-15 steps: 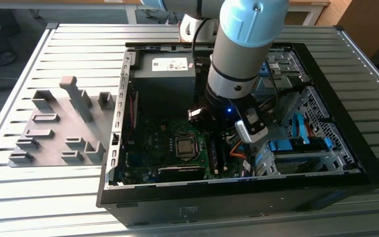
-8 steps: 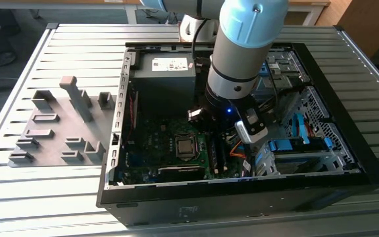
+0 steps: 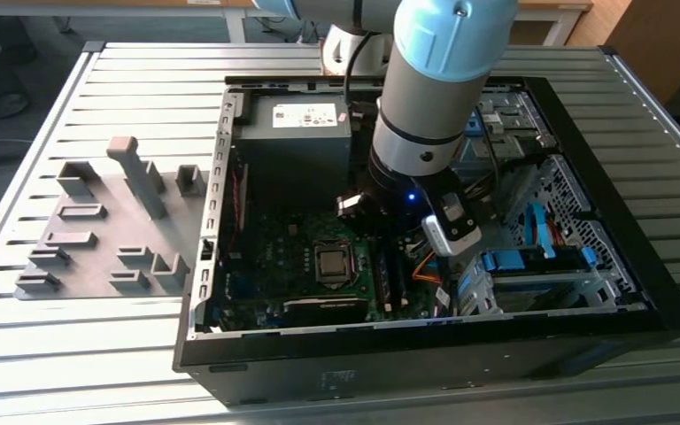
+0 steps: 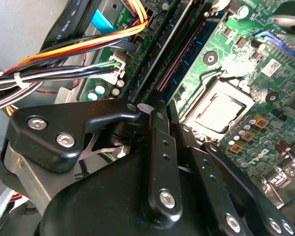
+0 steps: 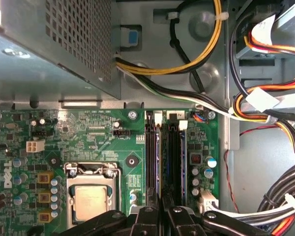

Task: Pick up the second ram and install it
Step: 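Press down the second ram until it locks into place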

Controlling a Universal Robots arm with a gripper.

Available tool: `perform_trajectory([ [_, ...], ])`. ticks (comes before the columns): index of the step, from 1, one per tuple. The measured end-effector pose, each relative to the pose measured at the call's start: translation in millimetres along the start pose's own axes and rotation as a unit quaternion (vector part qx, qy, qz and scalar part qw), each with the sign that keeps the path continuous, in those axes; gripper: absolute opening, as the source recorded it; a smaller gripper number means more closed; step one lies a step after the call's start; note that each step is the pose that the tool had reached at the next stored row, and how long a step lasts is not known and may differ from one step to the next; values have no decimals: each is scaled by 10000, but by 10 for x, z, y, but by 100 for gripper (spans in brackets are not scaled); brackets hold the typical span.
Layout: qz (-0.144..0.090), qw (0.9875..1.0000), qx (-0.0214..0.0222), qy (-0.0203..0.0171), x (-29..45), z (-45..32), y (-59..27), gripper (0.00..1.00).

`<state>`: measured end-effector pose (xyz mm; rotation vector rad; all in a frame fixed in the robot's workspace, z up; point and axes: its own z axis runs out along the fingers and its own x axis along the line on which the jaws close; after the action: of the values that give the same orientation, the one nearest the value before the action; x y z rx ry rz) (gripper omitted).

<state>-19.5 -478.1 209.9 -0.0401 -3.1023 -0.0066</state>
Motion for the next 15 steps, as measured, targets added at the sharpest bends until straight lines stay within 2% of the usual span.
perform_trajectory([
  [2, 2, 10000, 61, -2, -1, 1, 0, 14],
  [3, 2, 10000, 64, -1, -1, 1, -1, 14],
  [6, 2, 10000, 62, -2, 0, 10, -1, 14],
  [10, 1, 10000, 25, -1, -1, 32, -2, 14],
  [15, 1, 10000, 22, -1, -1, 34, -1, 14],
])
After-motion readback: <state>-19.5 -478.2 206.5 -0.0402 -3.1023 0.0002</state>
